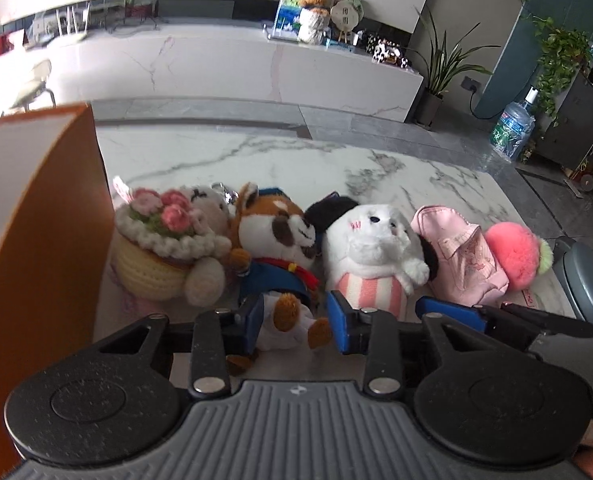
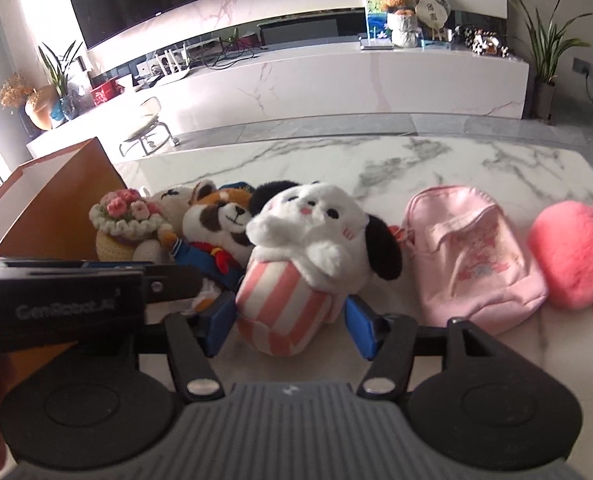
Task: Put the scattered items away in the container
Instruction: 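Reach the left tool to the red panda while the right tool reaches the striped-cup dog, then close the left tool on the red panda while the right tool grips the striped-cup dog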
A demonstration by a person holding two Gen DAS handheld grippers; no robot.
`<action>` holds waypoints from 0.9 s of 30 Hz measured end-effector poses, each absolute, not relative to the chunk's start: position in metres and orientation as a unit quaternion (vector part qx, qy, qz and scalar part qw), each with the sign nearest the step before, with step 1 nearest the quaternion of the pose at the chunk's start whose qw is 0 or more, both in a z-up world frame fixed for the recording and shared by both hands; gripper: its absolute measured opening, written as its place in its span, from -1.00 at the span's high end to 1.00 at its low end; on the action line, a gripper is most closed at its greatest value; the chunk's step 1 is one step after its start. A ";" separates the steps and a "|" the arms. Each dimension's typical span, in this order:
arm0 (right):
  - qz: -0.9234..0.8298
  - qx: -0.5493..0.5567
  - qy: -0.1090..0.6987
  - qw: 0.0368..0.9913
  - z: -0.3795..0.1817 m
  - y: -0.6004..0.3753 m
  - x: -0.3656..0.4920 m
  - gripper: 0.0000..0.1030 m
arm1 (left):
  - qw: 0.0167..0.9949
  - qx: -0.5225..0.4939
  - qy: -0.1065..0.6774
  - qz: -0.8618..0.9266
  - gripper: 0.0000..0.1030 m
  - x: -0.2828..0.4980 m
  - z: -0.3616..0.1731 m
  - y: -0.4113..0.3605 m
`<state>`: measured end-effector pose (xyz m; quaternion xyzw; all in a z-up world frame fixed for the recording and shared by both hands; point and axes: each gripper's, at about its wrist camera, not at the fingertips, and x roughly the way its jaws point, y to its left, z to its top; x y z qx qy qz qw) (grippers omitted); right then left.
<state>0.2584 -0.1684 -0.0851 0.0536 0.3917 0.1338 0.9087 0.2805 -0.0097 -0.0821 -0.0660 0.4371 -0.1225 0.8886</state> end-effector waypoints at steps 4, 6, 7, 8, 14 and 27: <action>0.131 0.076 0.404 0.902 -0.096 -0.171 0.263 -0.33 | 0.888 -0.072 0.443 -0.097 0.18 0.291 -0.094 -0.007; 0.131 0.092 0.408 0.899 -0.100 -0.175 0.266 -0.33 | 0.884 -0.079 0.450 -0.094 0.01 0.294 -0.099 -0.006; 0.133 0.100 0.409 0.897 -0.102 -0.177 0.267 -0.33 | 0.882 -0.083 0.454 -0.092 -0.03 0.295 -0.102 -0.005; 0.134 0.107 0.410 0.896 -0.103 -0.178 0.268 -0.32 | 0.880 -0.087 0.458 -0.091 -0.06 0.297 -0.104 -0.004; 0.144 0.092 0.405 0.898 -0.100 -0.171 0.265 0.00 | 0.871 -0.111 0.470 -0.094 0.04 0.300 -0.113 -0.003; 0.147 0.072 0.400 0.902 -0.085 -0.173 0.244 0.09 | 0.870 -0.103 0.474 -0.092 0.14 0.276 -0.100 -0.004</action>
